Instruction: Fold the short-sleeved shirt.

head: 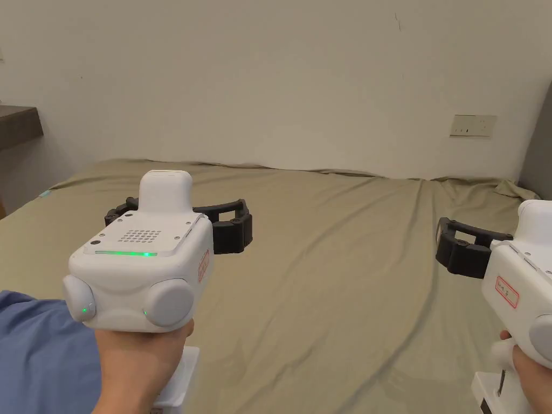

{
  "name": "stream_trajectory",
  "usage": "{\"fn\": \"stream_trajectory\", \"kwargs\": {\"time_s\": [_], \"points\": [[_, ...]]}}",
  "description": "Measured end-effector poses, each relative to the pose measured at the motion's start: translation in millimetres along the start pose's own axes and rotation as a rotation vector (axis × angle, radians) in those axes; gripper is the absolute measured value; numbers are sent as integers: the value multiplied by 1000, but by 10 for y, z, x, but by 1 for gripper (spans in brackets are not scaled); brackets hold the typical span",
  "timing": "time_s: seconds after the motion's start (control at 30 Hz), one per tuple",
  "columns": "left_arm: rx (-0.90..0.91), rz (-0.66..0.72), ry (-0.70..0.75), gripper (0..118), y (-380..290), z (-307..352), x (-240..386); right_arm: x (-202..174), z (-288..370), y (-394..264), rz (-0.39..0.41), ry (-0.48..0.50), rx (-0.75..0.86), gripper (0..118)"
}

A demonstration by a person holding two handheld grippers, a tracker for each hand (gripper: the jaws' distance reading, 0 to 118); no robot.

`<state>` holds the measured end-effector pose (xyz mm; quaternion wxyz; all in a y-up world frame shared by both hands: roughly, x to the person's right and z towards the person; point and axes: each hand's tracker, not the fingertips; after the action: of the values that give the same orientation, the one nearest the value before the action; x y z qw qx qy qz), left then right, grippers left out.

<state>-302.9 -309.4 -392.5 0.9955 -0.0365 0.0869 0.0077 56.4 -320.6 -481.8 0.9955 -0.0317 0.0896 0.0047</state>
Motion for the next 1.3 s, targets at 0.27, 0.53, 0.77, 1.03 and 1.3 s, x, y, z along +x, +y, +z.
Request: {"fn": "stream_trajectory", "kwargs": {"time_s": [0.27,0.53,0.77,1.03,1.3], "points": [[14,9,-2,118,34,-10,-7,-8,1,16,1,6,-2,118],[7,17,-16,118,43,-18,-3,-35,2,52,7,22,-8,118],[19,16,-8,118,87,-39,-10,-37,-29,95,11,22,-4,118],[23,12,5,118,113,-113,-8,3,-118,79,9,0,-9,118],[-2,14,-4,118,45,-176,30,20,-183,72,17,-7,-11,118]]}}
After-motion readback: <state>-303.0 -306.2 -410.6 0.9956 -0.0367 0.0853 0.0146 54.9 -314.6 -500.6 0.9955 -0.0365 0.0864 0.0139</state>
